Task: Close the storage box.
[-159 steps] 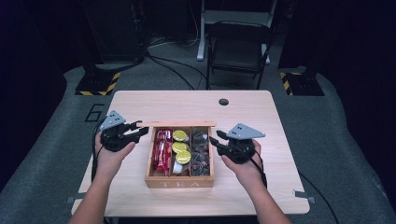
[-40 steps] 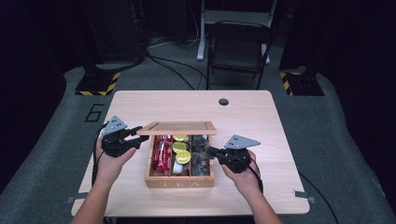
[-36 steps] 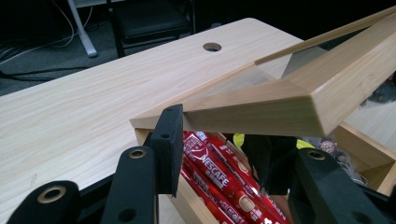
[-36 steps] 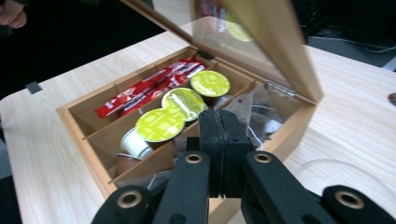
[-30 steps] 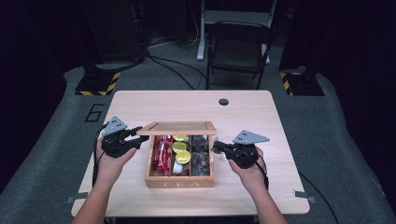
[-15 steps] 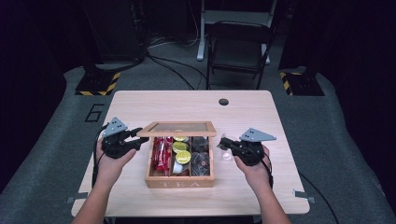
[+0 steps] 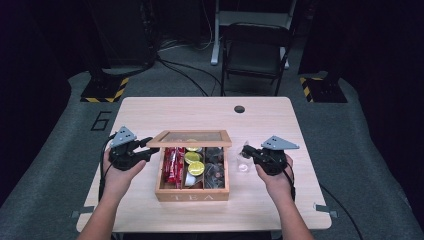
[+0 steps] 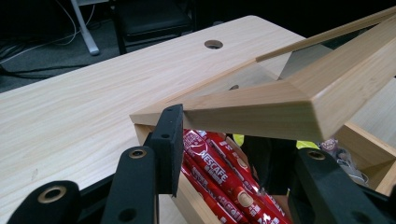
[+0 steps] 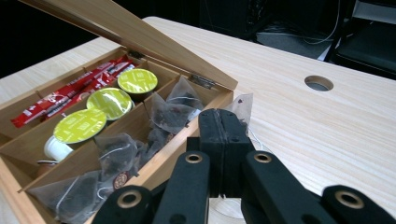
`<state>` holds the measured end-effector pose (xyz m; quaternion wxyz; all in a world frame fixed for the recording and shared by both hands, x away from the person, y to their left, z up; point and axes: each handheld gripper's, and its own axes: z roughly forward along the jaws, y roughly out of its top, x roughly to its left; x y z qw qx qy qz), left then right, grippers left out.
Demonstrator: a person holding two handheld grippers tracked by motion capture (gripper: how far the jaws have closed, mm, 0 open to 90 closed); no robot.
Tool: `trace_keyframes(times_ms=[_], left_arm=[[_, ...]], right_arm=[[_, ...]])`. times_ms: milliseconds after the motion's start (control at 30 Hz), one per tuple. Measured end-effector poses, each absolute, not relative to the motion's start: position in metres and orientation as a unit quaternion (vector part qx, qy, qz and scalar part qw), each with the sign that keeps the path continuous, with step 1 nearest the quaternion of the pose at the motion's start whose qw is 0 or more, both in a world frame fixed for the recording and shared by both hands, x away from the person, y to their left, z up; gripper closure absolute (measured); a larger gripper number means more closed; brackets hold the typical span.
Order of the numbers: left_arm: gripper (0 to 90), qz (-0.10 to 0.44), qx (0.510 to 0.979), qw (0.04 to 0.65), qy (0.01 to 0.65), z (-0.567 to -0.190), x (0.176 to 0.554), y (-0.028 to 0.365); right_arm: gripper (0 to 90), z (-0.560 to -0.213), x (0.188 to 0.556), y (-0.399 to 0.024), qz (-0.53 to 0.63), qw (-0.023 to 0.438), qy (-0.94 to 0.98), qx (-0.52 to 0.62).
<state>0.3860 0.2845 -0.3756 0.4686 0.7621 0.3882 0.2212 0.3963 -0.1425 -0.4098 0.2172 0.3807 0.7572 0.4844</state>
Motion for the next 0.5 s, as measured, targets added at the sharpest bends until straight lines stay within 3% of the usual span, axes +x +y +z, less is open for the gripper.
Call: trace_keyframes(times_ms=[500], left_arm=[[57.9,0.221,0.763,0.468,0.387,-0.377,0.385,0.284]], right_arm=[[90.0,-0.427,0.409,-0.14,0.451,0.224,0.771,0.39]])
